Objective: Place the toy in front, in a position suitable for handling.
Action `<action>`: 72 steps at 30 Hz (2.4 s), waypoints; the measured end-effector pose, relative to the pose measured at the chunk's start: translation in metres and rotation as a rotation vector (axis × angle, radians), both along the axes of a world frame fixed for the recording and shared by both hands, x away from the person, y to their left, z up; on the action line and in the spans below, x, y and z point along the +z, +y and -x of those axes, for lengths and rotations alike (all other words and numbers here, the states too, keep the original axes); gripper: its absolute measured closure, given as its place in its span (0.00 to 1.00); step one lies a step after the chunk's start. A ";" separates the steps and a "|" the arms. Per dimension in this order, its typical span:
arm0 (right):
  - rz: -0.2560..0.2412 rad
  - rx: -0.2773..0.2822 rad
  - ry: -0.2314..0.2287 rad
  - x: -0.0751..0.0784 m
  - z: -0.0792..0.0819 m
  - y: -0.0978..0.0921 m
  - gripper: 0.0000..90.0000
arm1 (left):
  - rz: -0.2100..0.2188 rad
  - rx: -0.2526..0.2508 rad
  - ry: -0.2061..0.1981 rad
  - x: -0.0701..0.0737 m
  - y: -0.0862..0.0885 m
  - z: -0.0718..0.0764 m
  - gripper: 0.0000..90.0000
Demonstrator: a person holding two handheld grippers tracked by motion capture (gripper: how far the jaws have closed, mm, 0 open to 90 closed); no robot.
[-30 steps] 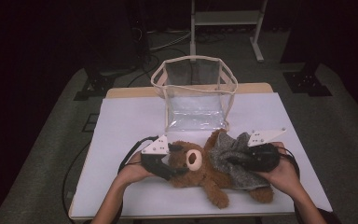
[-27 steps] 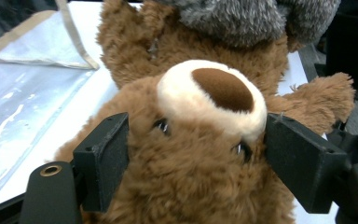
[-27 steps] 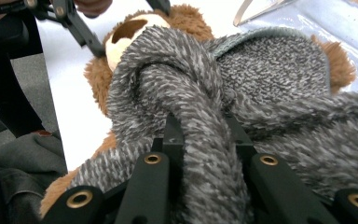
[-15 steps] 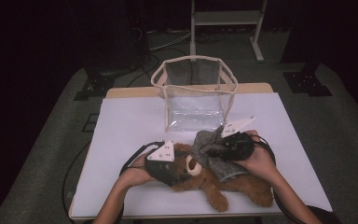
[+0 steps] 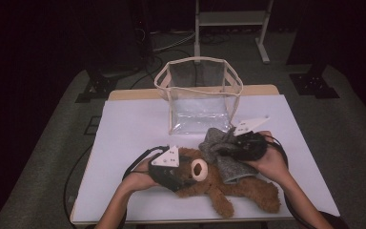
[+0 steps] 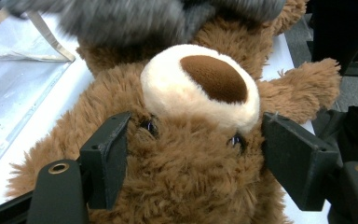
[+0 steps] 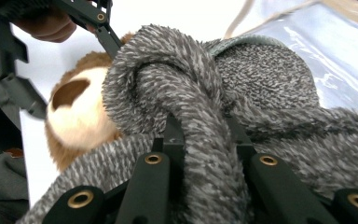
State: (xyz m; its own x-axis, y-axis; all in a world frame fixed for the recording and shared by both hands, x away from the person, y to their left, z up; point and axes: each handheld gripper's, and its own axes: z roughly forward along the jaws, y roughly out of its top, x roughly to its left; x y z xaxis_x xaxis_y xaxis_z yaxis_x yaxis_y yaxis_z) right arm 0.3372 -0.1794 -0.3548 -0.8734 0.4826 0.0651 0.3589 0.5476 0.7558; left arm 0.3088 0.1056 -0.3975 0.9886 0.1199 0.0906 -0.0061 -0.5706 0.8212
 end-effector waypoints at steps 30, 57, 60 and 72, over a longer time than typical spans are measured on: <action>-0.051 -0.138 0.040 0.011 -0.011 -0.059 0.84 | -0.005 0.016 -0.012 -0.001 -0.001 -0.001 0.28; -0.110 -0.219 0.093 0.011 0.005 -0.119 0.83 | 0.005 0.033 -0.014 -0.003 -0.001 -0.002 0.28; -0.098 -0.177 0.095 0.009 0.008 -0.107 0.83 | 0.004 0.036 -0.019 -0.003 -0.001 -0.002 0.28; -0.106 0.018 0.065 0.012 0.023 -0.046 0.83 | 0.051 0.114 -0.036 -0.002 0.000 -0.009 0.27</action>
